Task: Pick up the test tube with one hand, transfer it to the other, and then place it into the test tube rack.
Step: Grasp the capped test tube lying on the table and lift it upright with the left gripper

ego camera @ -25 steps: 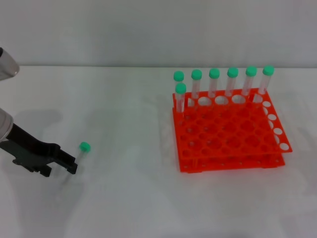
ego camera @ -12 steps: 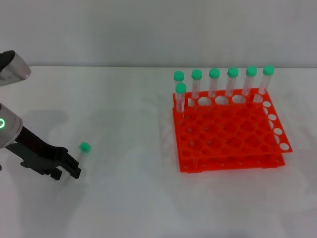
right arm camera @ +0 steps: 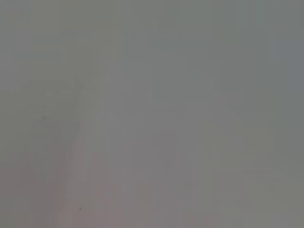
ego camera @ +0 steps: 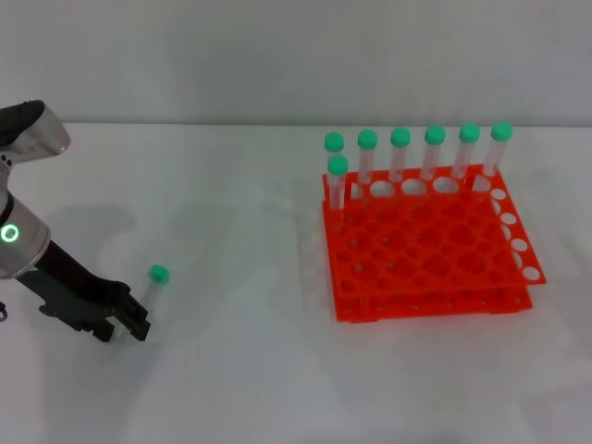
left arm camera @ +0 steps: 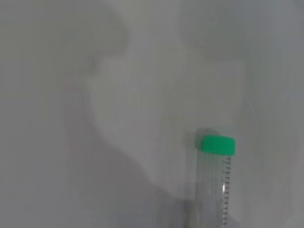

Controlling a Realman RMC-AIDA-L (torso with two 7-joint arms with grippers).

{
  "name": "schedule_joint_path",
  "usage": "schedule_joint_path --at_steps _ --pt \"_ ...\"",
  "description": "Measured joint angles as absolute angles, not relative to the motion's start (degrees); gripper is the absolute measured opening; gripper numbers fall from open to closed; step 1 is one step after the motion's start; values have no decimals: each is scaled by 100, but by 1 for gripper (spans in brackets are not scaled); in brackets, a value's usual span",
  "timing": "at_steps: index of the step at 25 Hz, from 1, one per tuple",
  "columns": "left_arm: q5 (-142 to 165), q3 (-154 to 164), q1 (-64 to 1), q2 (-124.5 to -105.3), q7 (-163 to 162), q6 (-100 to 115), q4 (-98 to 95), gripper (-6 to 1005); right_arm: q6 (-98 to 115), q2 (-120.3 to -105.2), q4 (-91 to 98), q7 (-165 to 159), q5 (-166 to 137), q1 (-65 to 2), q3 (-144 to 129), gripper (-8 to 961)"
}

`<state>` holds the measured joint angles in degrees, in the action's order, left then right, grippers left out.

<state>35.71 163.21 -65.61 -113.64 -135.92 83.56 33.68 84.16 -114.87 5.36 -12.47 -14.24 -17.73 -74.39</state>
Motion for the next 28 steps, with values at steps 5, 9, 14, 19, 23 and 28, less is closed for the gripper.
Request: schedule_joint_path --at_steps 5,9,14,19,23,28 --pt "3703 16321 -6598 -11375 -13669 8203 3314 536 8352 -11487 572 -1248 -1423 -1786 -7415 869" --pt "3752 16320 -6603 -11367 -13708 8082 3180 534 8277 -11487 599 -1248 -1423 -1786 -7382 869" --pt "3831 16320 -6619 -11354 -13772 7964 3059 531 8241 -11487 642 -1248 -1423 -1789 -7382 869" --pt "3869 16324 -6627 -11360 -13808 7897 3037 493 8157 -11487 686 -1248 -1424 -1797 -7382 869" --pt "3867 16324 -6651 -11367 -13825 7892 3020 419 8109 -11487 686 -1248 -1424 -1831 -7382 869" --pt "3858 16321 -6709 -11369 -13825 7884 3016 291 8076 -11487 686 -1247 -1424 -1854 -7382 869"
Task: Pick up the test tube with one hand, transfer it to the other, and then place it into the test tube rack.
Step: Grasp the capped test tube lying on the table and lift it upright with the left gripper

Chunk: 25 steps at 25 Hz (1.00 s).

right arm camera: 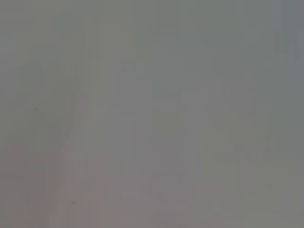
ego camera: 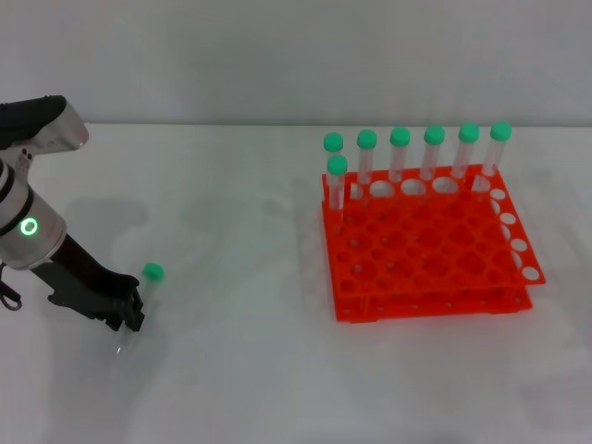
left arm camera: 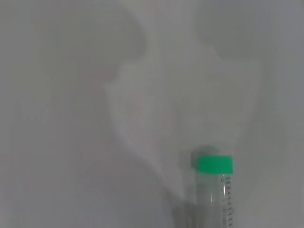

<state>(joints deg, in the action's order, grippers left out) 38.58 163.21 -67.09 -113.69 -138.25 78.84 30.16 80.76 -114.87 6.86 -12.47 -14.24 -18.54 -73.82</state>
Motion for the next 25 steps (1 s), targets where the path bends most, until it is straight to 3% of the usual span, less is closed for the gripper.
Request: schedule_joint_path --at_steps 3,15,22,25 --pt "3887 16321 -6733 -11368 -13831 7863 3011 199 8069 -11487 686 -1245 -1424 -1855 -7383 869" --pt "4062 16321 -6794 -11304 -13967 7758 2774 200 7962 -11487 687 -1239 -1424 -1877 -7374 869" --pt "3150 16317 -6802 -10883 -13572 8271 2867 199 8002 -11487 692 -1244 -1424 -1879 -7374 869" --pt "2296 16314 -6732 -10829 -12954 8747 3174 199 8025 -11481 727 -1295 -1448 -1851 -7389 869"
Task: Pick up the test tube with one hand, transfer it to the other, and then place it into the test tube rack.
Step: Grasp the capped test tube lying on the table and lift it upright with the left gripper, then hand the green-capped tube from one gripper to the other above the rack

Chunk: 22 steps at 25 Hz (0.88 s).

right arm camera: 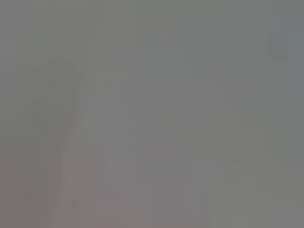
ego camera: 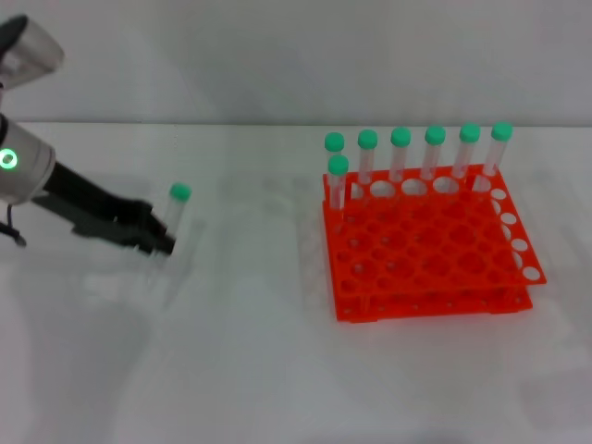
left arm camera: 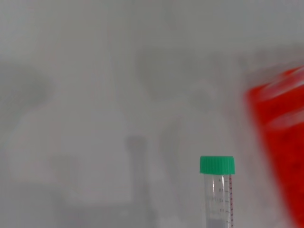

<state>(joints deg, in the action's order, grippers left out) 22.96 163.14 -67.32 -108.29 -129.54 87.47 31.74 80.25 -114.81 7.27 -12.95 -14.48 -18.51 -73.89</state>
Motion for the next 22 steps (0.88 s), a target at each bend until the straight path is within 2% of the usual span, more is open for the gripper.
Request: schedule_joint_path --at_steps 4,6,13,15,16,18,22 --pt "1377 16313 -6542 -10890 -12024 9171 3441 199 8080 -11435 921 -1553 -1618 -1747 -7526 869" --pt "895 16313 -6379 -10962 -11384 9311 3462 199 8116 -11345 1129 -1968 -1933 -1670 -7592 869" --pt "-437 16313 -5725 -11426 -9121 9405 3587 200 8129 -10962 1849 -3960 -3456 -1678 -7602 869" --pt "-896 16312 -5468 -11589 -8472 9438 3721 200 8168 -10871 2053 -4513 -3854 -1739 -7603 869" --pt "-1113 16312 -5340 -11653 -8147 9458 3753 200 8168 -10871 2053 -4513 -3854 -1739 -7603 869" --pt "-1447 16312 -5137 -11730 -7667 9520 3766 200 8311 -10720 2385 -5405 -4567 -1885 -7603 869" --pt "-2136 16312 -4690 -11876 -6371 9905 3741 200 8635 -10612 2490 -6190 -5278 -2204 -7602 868"
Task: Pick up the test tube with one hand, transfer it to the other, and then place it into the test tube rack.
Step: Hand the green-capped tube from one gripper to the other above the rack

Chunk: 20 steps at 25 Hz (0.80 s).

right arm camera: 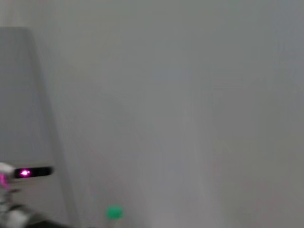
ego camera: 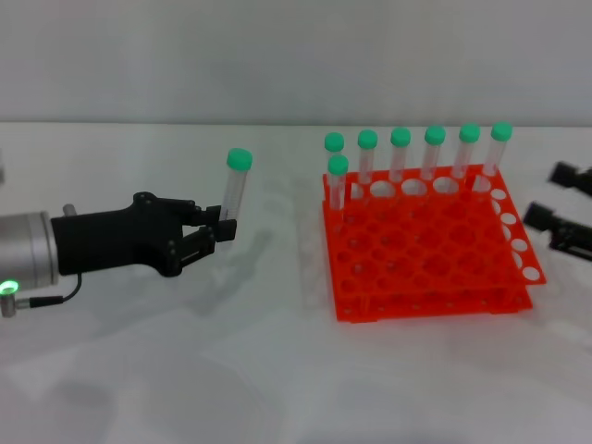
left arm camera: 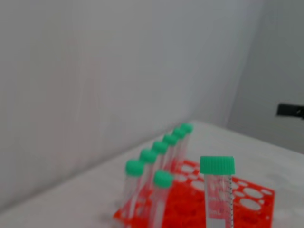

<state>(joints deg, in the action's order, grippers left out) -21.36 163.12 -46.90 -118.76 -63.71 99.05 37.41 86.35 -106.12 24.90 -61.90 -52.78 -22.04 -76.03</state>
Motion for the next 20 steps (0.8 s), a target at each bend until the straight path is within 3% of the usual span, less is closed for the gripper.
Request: schedule_joint_path --at_steps 4,15,20 --pt "-2641 16313 -4345 -11899 -5562 10141 3545 200 8915 -10650 2496 -6718 -5904 -2646 -7606 868" --pt "-2902 16305 -4038 -11915 -4562 10361 2802 199 8715 -11338 2525 -7051 -6674 -3493 -7646 868" --pt "-2852 16304 -3994 -11918 -4325 10360 2648 199 8530 -11494 2542 -7042 -6708 -3643 -7653 868"
